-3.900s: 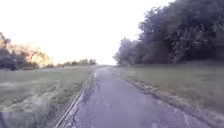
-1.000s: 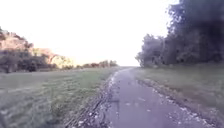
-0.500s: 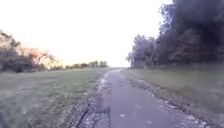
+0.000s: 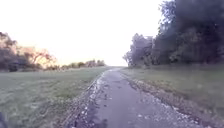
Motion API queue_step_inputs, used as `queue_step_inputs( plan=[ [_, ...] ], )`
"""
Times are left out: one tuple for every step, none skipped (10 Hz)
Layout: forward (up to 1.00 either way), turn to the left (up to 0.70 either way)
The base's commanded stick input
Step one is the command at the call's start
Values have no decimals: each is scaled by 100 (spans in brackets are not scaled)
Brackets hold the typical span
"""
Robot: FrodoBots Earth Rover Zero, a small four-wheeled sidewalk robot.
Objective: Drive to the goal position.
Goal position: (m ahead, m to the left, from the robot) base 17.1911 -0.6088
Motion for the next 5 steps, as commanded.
queue_step_inputs(
  plan=[
    [70, 0],
    [70, 0],
    [70, 0],
    [70, 0],
    [70, 0]
  ],
)
